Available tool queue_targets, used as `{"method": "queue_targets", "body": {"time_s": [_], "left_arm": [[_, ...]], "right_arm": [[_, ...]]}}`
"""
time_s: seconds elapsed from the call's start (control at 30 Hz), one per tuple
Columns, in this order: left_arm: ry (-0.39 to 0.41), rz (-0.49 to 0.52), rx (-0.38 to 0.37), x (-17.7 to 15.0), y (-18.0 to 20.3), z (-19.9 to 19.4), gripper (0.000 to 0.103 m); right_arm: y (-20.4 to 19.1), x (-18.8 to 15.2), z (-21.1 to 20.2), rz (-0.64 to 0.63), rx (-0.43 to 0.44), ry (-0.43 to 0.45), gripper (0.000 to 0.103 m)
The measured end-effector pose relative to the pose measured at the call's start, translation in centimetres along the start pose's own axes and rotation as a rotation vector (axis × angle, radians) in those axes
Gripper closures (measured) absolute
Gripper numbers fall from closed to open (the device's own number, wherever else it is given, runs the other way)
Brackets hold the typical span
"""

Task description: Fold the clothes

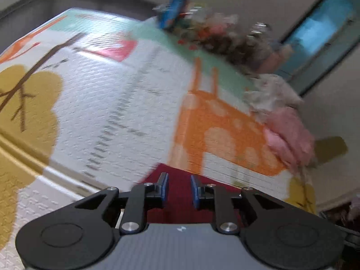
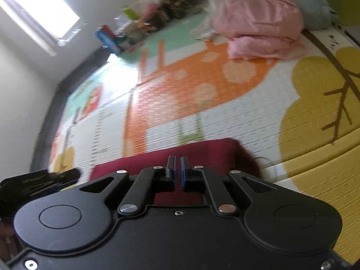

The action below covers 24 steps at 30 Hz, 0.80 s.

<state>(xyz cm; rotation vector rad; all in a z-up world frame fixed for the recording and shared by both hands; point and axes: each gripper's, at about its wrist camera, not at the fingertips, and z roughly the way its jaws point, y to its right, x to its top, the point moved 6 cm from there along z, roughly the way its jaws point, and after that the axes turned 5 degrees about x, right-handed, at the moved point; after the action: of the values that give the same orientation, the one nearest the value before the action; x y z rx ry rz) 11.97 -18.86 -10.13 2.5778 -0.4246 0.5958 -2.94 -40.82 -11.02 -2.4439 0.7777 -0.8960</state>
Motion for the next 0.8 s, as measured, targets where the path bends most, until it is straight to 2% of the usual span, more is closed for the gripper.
{"method": "queue_targets", "body": {"time_s": [0.1, 0.23, 0.43, 0.57, 0.63, 0.67, 0.8], "left_arm": [[-0.02, 0.046, -0.075, -1.3, 2.2, -0.3, 0.081], [-0.067, 0.084, -0.117, -3.5, 3.7, 0.2, 0.081], [-0.18, 0.045, -0.2, -6.7, 3.9, 1.4, 0.081], [-0.237, 0.036, -0.184, -8.6, 3.0, 2.5, 0.081], [-0.256, 0.036, -0.148, -9.3, 2.1, 3.0, 0.081], [-0.265, 0.037, -0.127, -9.7, 1.6, 3.3, 0.087], [-0.314, -0.013, -0.069, -10.9, -0.9, 4.2, 0.088]], "right_arm": [[-1.6, -1.1, -0.1, -0.024, 0.038, -0.028, 0.099], [-3.4, -2.9, 0.6, -0.048, 0.064, -0.078, 0.099], [-3.9, -5.4, 2.1, -0.041, 0.07, -0.145, 0.099], [-3.1, -6.8, 3.1, -0.044, 0.036, -0.18, 0.099], [-2.4, -7.4, 3.5, -0.042, 0.019, -0.192, 0.101], [-2.0, -7.7, 3.6, -0.04, 0.015, -0.197, 0.102], [-0.8, -8.3, 3.4, -0.04, 0.015, -0.199, 0.103]]}}
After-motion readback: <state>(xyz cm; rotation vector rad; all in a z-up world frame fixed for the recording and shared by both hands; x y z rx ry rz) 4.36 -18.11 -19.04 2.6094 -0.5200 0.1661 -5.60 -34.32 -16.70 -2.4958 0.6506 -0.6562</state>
